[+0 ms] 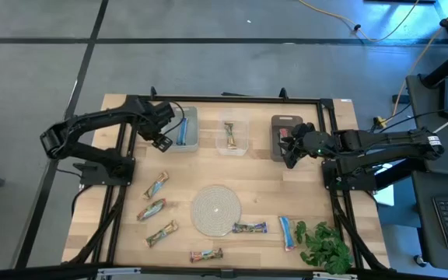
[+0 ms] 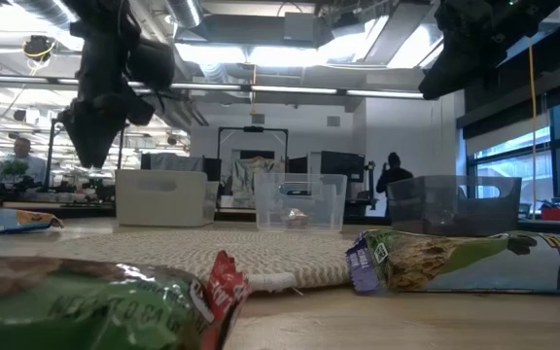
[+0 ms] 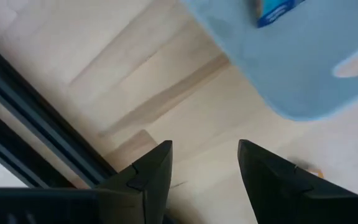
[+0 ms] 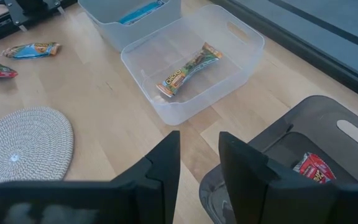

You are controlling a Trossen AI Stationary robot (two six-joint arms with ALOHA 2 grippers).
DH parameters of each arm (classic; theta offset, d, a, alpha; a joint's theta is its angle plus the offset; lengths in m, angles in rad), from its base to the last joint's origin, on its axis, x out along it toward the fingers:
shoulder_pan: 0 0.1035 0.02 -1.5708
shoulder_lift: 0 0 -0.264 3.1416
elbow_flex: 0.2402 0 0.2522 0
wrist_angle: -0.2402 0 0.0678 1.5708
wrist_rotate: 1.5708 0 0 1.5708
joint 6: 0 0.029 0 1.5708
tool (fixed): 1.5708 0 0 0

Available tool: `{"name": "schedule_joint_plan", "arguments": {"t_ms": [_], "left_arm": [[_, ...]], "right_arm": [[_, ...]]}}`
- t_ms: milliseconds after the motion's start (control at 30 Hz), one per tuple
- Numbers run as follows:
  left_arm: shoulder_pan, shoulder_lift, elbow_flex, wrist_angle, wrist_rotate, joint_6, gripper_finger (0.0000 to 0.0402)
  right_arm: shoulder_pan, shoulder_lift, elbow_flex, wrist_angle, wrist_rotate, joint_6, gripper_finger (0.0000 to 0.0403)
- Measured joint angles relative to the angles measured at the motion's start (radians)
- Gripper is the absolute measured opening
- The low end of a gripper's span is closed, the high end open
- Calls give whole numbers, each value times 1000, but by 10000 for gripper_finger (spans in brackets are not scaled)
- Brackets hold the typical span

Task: Pick and place Granola Bars by type
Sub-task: Put the red granola bar into the black bin

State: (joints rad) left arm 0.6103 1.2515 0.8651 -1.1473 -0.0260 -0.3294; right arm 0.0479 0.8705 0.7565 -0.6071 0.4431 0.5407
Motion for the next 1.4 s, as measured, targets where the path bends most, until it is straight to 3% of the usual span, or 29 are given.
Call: {"name": "schedule_joint_plan", "arguments": {"t_ms": [200, 367, 533, 900, 1233, 1400], "left_arm": [[-99, -150, 8, 21, 3, -20, 180], [-254, -285, 8, 96, 55, -73, 176], [-399, -353, 8, 212, 46, -163, 178], [-499, -362, 8, 347, 43, -158, 189], [-499, -286, 8, 368, 51, -99, 273], [-499, -241, 8, 367, 50, -122, 289]], "right_arm": [[0, 0, 0, 5, 0, 0, 114], [0, 0, 0, 4, 0, -1, 114], [0, 0, 0, 5, 11, -23, 114], [0, 0, 0, 11, 11, -27, 114], [0, 0, 0, 10, 11, -28, 114], [0, 0, 0, 10, 10, -27, 114]]}}
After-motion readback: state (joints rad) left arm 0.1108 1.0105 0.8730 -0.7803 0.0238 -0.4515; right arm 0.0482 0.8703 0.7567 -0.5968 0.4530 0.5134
